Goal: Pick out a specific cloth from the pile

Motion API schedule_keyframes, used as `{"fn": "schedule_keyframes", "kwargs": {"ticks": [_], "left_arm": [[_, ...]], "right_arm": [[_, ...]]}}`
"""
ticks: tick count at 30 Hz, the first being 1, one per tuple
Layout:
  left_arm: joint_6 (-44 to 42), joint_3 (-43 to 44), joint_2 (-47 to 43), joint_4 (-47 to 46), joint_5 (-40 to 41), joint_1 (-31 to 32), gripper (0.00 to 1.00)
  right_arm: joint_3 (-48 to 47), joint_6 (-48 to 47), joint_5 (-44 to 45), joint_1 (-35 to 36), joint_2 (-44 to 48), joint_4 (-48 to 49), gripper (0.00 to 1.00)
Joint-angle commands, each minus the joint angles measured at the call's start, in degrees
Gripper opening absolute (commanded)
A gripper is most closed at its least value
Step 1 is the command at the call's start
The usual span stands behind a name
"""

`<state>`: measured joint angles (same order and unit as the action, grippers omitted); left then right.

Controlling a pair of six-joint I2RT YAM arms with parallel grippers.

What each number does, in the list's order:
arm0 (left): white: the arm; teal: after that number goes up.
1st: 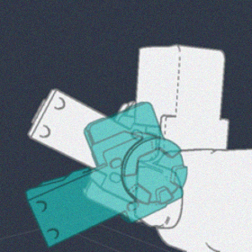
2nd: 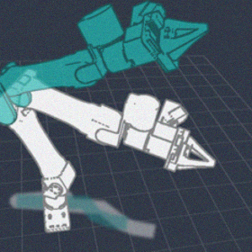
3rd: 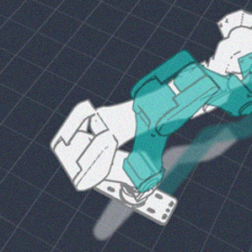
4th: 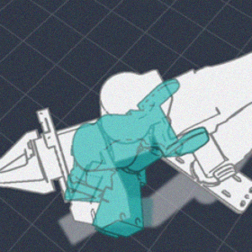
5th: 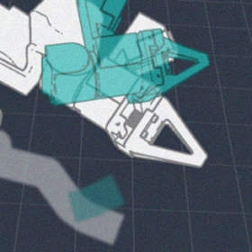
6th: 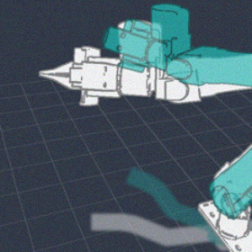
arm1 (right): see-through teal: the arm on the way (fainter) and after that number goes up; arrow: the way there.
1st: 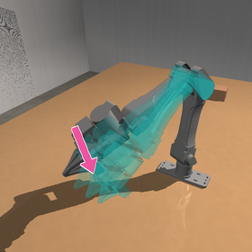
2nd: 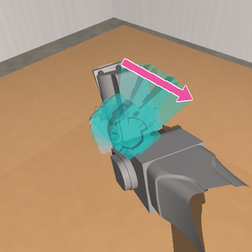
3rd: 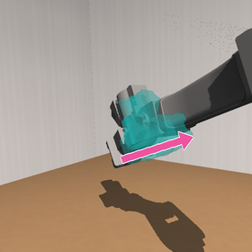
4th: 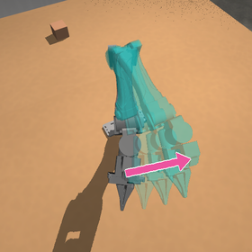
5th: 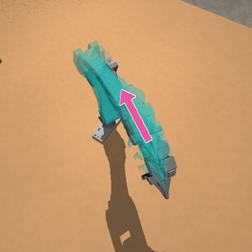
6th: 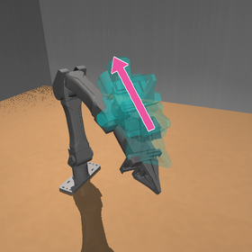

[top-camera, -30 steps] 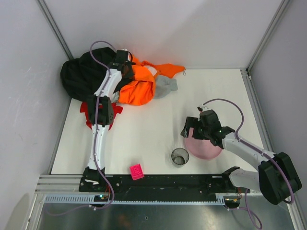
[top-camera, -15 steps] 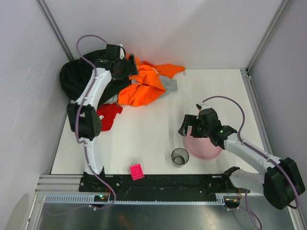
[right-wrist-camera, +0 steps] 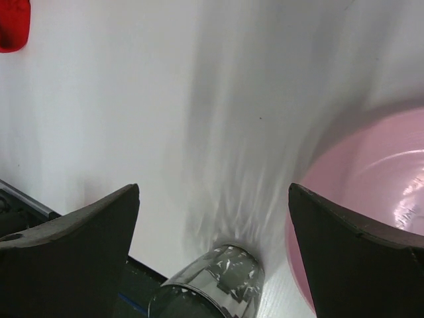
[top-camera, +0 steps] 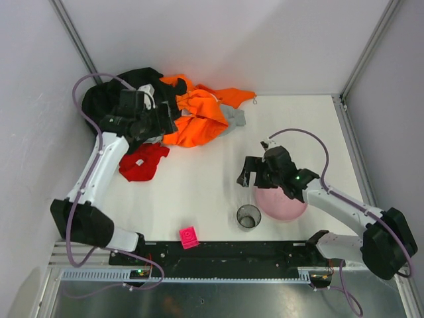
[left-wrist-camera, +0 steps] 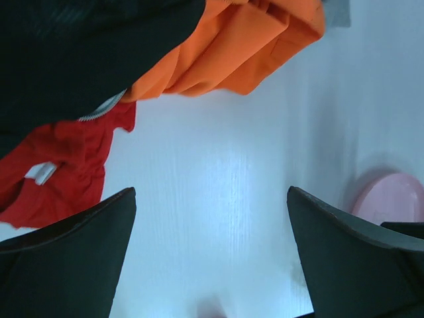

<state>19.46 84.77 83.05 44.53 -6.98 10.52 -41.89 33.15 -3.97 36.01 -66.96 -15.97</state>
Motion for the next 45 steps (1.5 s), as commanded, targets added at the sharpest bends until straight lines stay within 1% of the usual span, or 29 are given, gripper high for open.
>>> {"fn": "schedule_keyframes", "kwargs": {"ticks": [1, 4, 9, 16, 24, 32, 35, 40, 43, 45], "left_arm": [[-2.59, -4.68, -6.93, 0.31, 3.36, -0.40, 1.00], [-3.54, -7.22, -10.13, 0.35, 5.36, -0.41, 1.00], [-5.35, -10.11, -15.70, 0.34, 10.06, -0.42, 1.00], [-6.32, -12.43, -23.91, 0.23, 14.03, -0.42, 1.00], [-6.20, -14.83, -31.90, 0.17, 14.37, -0.42, 1.00], [-5.78, -16.42, -36.37, 0.21, 13.83, -0.35, 1.00], [-5.61, -16.80, -37.02, 0.25, 13.57, -0.41, 1.00], [-5.33, -17.29, -37.42, 0.26, 13.21, -0.42, 1.00], [-5.27, -17.58, -37.43, 0.24, 13.17, -0.39, 1.00], [-5.24, -17.70, -37.25, 0.28, 13.17, -0.41, 1.00]], "right_arm": [[-4.83, 2.06, -0.62, 2.04, -4.35, 2.01, 0.99], [-8.31, 2.50, -1.60, 3.79, -8.70, 2.91, 0.99], [-15.55, 2.95, -4.15, 6.72, -18.59, 3.84, 0.99], [-29.83, 4.54, -9.60, 10.83, -34.17, 4.80, 0.99], [-44.90, 8.35, -15.75, 14.41, -49.04, 5.55, 0.99], [-65.13, 12.13, -20.64, 16.02, -64.16, 1.91, 0.99], [-70.07, 14.74, -22.96, 15.96, -68.90, 2.65, 0.99], [-72.58, 22.26, -27.11, 15.52, -73.97, 9.14, 0.99], [-74.25, 27.81, -29.87, 15.19, -77.36, 13.96, 0.96], [-76.77, 30.63, -31.45, 15.13, -79.93, 15.00, 0.93]]}}
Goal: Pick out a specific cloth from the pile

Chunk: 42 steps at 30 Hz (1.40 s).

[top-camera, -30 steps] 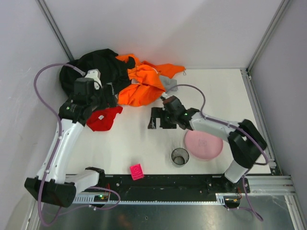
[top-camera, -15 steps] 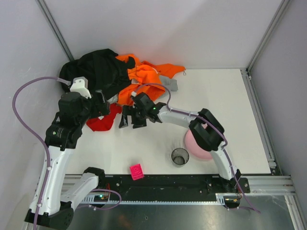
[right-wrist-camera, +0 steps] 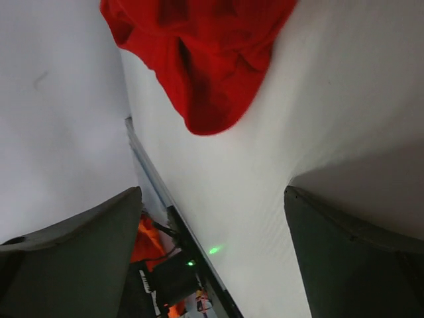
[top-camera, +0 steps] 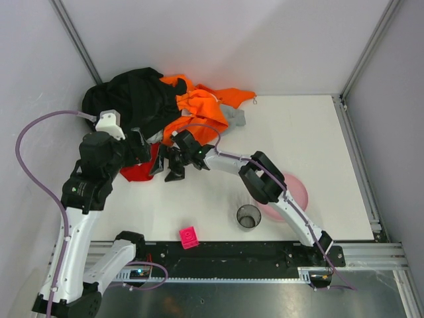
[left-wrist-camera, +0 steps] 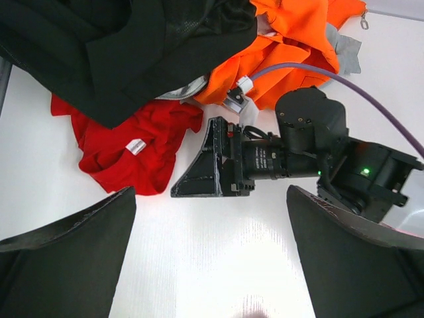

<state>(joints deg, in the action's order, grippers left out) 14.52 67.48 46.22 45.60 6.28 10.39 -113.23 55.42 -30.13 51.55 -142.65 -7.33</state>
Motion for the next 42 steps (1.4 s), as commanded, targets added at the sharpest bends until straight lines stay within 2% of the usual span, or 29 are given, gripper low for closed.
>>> {"fn": "schedule_keyframes", "kwargs": {"ticks": [1, 11, 18, 27, 31, 39, 42], "left_arm": [[-0.29, -0.42, -0.38, -0.79, -0.12, -0.28, 1.00], [0.48, -0.51, 0.12, -0.80, -0.66, -0.28, 1.00], [1.15, -0.22, 0.43, -0.86, -1.19, -0.29, 1.00], [1.38, -0.18, 0.37, -0.80, -1.29, -0.27, 1.00], [1.38, -0.23, 0.42, -0.81, -1.40, -0.28, 1.00], [1.70, -0.43, 0.42, -0.78, -1.60, -0.26, 1.00], [2.09, -0.80, 0.57, -0.82, -1.99, -0.28, 1.00]], "right_arm": [[-6.83, 9.34, -5.86, -0.40, -5.37, 6.54, 0.92], [-11.47, 17.32, -5.77, -0.25, -11.28, 9.27, 0.82], [-18.90, 21.25, -3.45, 0.66, -15.99, 8.17, 0.76], [-21.92, 28.30, -1.51, 0.14, -20.06, 13.49, 0.59], [-26.07, 30.84, -1.02, -0.48, -23.18, 14.43, 0.46], [-26.56, 30.91, -1.65, -2.22, -24.13, 16.43, 0.04], [-26.31, 29.43, -2.28, -2.55, -23.40, 15.83, 0.00]]}}
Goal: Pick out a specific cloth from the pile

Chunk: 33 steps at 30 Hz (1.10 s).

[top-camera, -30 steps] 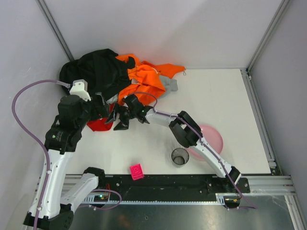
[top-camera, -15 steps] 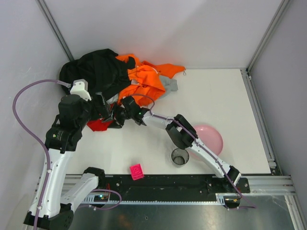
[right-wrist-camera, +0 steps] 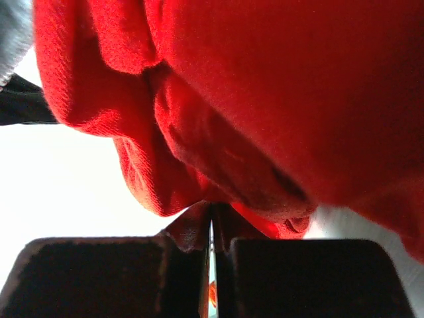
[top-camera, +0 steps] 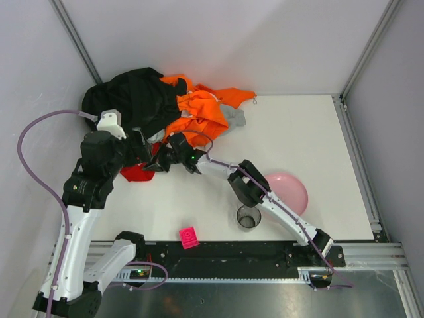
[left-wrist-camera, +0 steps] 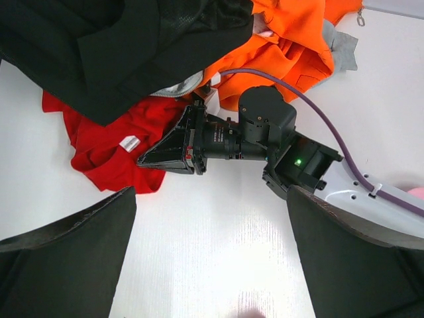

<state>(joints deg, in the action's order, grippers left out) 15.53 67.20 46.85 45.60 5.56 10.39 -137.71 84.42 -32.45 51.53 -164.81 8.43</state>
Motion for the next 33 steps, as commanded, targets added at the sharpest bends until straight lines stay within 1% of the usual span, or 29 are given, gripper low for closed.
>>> {"fn": "schedule_keyframes", "kwargs": {"ticks": [1, 3, 7, 10, 14, 17, 19, 20, 23, 25, 27, 29, 31, 33], "left_arm": [[1.22, -0.63, -0.08, -0.85, -1.39, -0.28, 1.00], [1.38, -0.88, -0.13, -0.86, -1.49, -0.29, 1.00], [1.42, -1.11, -0.55, -0.85, -1.48, -0.28, 1.00], [1.43, -1.37, -1.12, -0.82, -1.47, -0.24, 1.00], [1.48, -1.96, -1.51, -0.84, -1.27, -0.21, 1.00], [1.63, -2.43, -1.58, -0.80, -1.37, -0.28, 1.00], [1.75, -2.80, -1.63, -0.85, -1.48, -0.28, 1.00], [1.77, -2.92, -1.61, -0.82, -1.50, -0.28, 1.00], [1.78, -3.17, -1.61, -0.85, -1.44, -0.24, 1.00], [1.67, -3.27, -1.66, -0.82, -1.43, -0.27, 1.00], [1.49, -3.36, -1.76, -0.86, -1.32, -0.28, 1.00], [1.27, -3.38, -1.76, -0.82, -1.27, -0.28, 1.00], [1.09, -3.45, -1.78, -0.81, -1.39, -0.29, 1.00], [0.91, -3.47, -1.77, -0.79, -1.44, -0.29, 1.00]], "right_arm": [[-1.63, -0.29, -0.06, -2.64, -0.70, -0.22, 0.00], [-0.31, -1.27, -0.25, -2.68, 0.56, -0.16, 0.00], [5.92, -2.79, -0.57, -2.89, 4.42, 1.93, 0.00], [14.17, -3.83, -0.01, -3.11, 9.25, 4.80, 0.00], [25.88, -6.17, 2.95, -3.56, 16.23, 7.70, 0.00], [31.09, -8.74, 4.84, -3.97, 19.89, 7.40, 0.00], [32.64, -10.24, 5.62, -4.28, 21.24, 6.58, 0.02], [32.88, -10.81, 5.72, -4.44, 21.44, 6.11, 0.07], [32.34, -11.47, 5.43, -4.76, 20.83, 5.21, 0.36], [31.41, -11.85, 5.57, -4.72, 20.16, 4.30, 0.53], [30.03, -12.09, 6.06, -4.63, 19.49, 2.95, 0.67], [28.31, -12.11, 6.38, -4.43, 18.49, 1.76, 0.77], [25.70, -11.79, 6.44, -4.35, 17.03, 0.49, 0.82], [22.56, -11.29, 6.21, -4.25, 15.08, -0.66, 0.84]]}}
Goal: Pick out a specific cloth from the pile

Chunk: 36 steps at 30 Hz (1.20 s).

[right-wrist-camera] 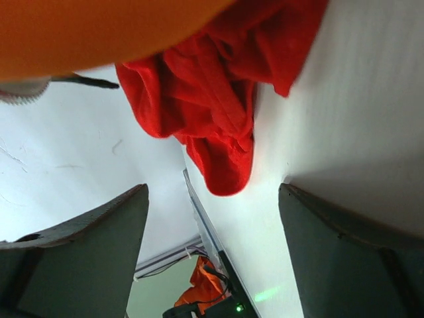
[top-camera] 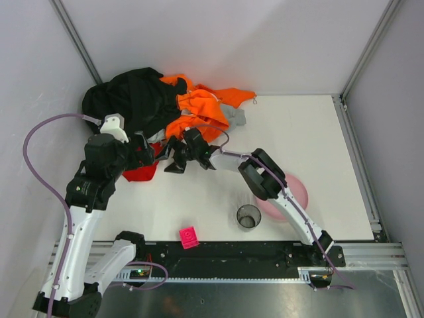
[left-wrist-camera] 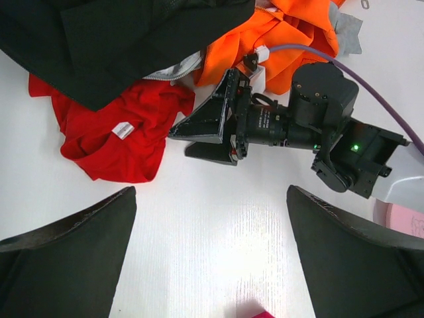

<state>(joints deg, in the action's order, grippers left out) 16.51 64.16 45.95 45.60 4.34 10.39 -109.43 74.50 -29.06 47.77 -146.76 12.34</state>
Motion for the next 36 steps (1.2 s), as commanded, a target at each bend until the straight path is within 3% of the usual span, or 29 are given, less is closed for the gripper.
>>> {"fn": "schedule_keyframes", "kwargs": {"ticks": [1, 10, 16, 20, 30, 36], "left_arm": [[-0.21, -0.44, -0.91, -0.78, -0.26, -0.29, 1.00], [-0.77, -0.20, -0.66, -0.86, -0.52, -0.29, 1.00], [-1.30, -0.25, -0.02, -0.83, -0.25, -0.29, 1.00], [-1.55, -0.18, 0.11, -0.83, -0.14, -0.29, 1.00], [-1.05, -0.59, 0.14, -0.78, -0.26, -0.29, 1.00], [-0.21, -1.10, -0.06, -0.85, -0.78, -0.27, 1.00]], "right_arm": [[-7.78, -1.11, 2.76, -0.49, -4.31, -5.16, 0.85], [-22.99, 2.28, 3.07, -0.32, -13.14, -9.55, 0.88], [-28.73, 3.59, 4.67, -0.22, -16.57, -10.89, 0.85], [-32.24, 4.53, 3.63, -0.64, -18.79, -10.33, 0.69], [-33.11, 5.61, -0.76, -1.38, -20.42, -7.39, 0.07], [-25.03, 3.16, -3.02, -1.95, -15.32, -5.28, 0.00]]}}
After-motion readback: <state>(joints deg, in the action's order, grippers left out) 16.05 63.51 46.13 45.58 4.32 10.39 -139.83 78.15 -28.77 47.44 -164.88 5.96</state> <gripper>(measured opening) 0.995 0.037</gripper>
